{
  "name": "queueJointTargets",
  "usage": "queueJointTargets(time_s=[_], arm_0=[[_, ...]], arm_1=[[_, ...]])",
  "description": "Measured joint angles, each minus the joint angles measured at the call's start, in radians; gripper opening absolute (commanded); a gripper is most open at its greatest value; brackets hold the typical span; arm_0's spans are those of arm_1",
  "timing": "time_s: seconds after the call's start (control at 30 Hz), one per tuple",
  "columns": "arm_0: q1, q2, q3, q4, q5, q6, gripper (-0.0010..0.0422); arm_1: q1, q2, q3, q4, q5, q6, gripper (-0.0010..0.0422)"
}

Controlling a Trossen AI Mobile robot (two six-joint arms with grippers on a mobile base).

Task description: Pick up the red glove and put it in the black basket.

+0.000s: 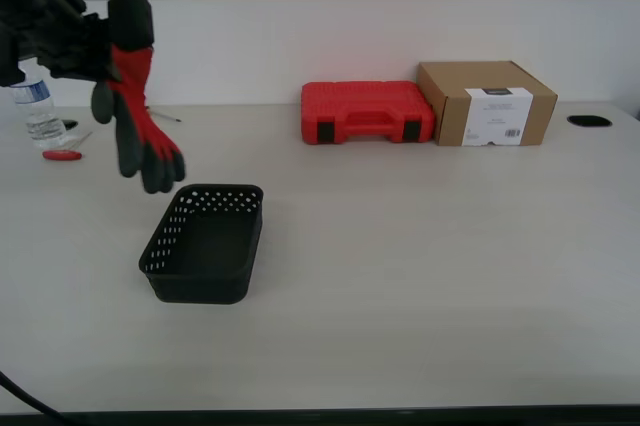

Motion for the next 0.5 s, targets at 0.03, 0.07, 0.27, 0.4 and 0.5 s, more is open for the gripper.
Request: queueJointTargets(time_s=[0.03,0.07,0.27,0.4,0.5], arm_0=[[0.000,0.000,0.000,0.000,0.001,0.000,0.0000],[0.000,0.000,0.000,0.000,0.002,0.000,0.0000],[0.000,0.000,0.000,0.000,0.002,0.000,0.0000],[0.000,0.000,0.000,0.000,0.002,0.000,0.0000],[0.000,0.000,0.000,0.000,0.002,0.000,0.0000]], arm_1=[[-0.035,0.001,-0.002,0.000,-0.012,-0.007,-0.0001],[-0.075,0.000,0.000,0.003,-0.025,-0.012,-0.0001],[-0.194,-0.002,-0.006,-0.010,-0.069,-0.039,-0.0001],[-0.285,-0.002,-0.038,-0.018,-0.091,-0.063,-0.0001],[-0.326,0.000,-0.072,0.005,-0.150,-0.070,0.0000]])
